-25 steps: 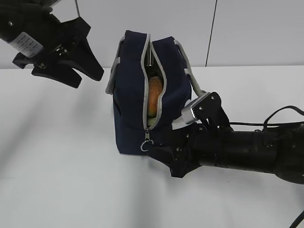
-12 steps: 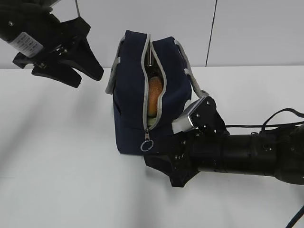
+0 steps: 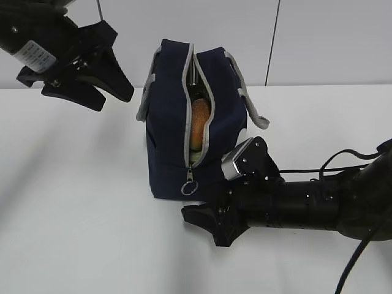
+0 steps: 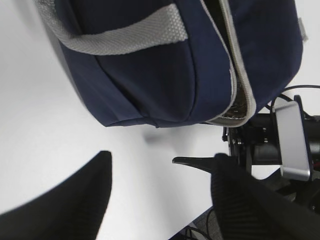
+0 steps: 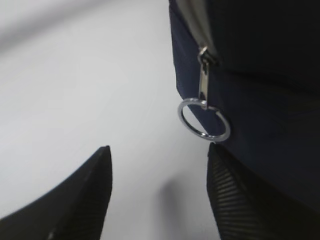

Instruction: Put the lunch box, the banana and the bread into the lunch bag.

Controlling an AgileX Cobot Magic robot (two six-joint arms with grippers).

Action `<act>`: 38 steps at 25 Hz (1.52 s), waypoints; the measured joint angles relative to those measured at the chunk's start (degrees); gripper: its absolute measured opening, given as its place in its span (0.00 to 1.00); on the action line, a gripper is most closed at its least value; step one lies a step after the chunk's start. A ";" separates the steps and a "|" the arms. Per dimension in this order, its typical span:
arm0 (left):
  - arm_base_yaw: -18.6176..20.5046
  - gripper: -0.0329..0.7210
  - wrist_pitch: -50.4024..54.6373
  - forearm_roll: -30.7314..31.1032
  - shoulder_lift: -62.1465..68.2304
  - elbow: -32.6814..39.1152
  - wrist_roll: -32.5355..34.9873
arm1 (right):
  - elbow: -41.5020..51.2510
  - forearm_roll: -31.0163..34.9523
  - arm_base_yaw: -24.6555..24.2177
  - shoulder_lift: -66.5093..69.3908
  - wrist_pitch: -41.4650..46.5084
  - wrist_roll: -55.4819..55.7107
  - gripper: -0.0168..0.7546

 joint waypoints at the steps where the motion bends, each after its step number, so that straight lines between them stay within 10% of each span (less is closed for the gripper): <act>1: 0.00 0.62 -0.17 0.00 0.00 0.00 0.00 | -0.48 0.04 0.00 0.41 -0.10 0.00 0.60; 22: 0.00 0.62 -1.65 0.11 0.00 0.00 0.00 | -5.58 1.79 0.00 4.38 -1.53 -0.20 0.58; 33: 0.00 0.62 -1.70 0.11 0.00 0.00 0.00 | -5.58 4.93 0.00 4.38 -1.67 -0.64 0.05; 38: 0.00 0.62 -1.70 0.11 0.00 0.00 0.00 | -5.58 5.02 0.00 4.38 -1.31 -0.64 0.00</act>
